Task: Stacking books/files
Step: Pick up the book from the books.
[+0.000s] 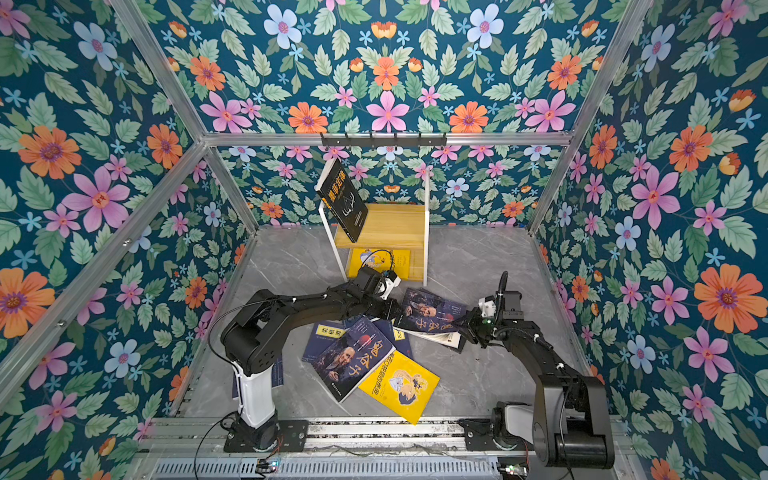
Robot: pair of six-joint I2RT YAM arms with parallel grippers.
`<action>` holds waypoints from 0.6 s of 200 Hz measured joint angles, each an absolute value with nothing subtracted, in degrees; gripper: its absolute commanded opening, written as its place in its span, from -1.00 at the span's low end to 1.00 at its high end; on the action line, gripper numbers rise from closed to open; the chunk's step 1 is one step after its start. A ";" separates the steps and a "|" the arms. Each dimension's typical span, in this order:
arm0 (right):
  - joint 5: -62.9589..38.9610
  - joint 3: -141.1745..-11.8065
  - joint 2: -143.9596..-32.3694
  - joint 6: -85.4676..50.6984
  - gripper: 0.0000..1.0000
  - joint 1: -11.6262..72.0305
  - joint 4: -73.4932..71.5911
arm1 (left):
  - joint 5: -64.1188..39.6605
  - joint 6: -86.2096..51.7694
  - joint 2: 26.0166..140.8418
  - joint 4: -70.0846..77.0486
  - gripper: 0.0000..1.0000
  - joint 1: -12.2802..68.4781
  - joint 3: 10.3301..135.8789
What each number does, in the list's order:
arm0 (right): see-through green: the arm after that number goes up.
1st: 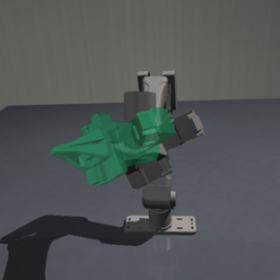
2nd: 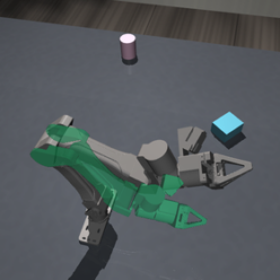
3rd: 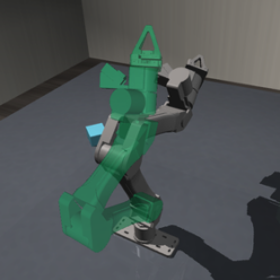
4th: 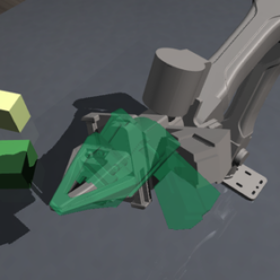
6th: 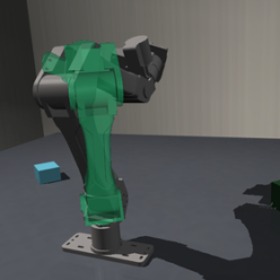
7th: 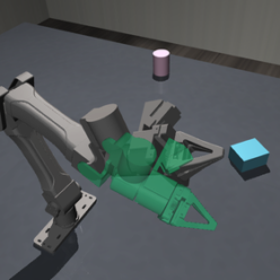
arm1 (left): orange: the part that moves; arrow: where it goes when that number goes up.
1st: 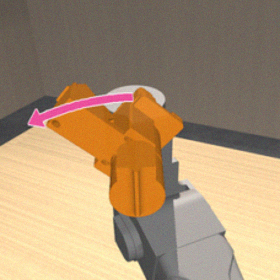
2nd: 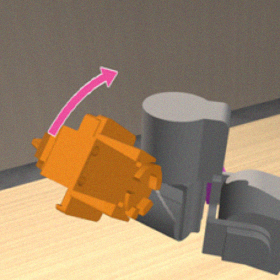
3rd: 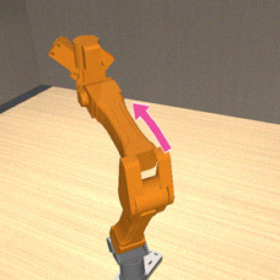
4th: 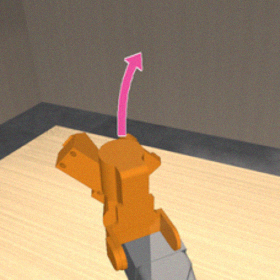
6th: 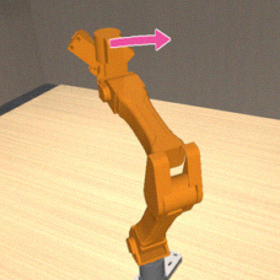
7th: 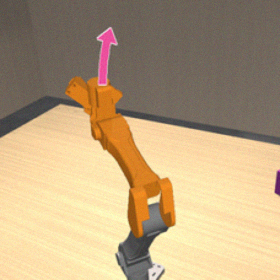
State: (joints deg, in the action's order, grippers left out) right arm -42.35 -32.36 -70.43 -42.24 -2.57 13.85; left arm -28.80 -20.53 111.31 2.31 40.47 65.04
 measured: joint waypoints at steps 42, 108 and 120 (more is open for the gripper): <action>-41.36 -34.26 -68.84 -41.12 -0.98 -2.57 17.50 | -29.21 -20.49 110.85 1.58 -0.56 40.56 64.77; -41.63 -38.70 -66.46 -37.74 -1.00 -2.57 22.98 | -26.94 -16.71 103.00 -5.65 0.16 40.66 65.04; -41.82 -40.58 -65.12 -35.77 -1.00 -2.57 24.47 | -26.44 -14.63 99.72 -6.57 0.30 40.66 65.10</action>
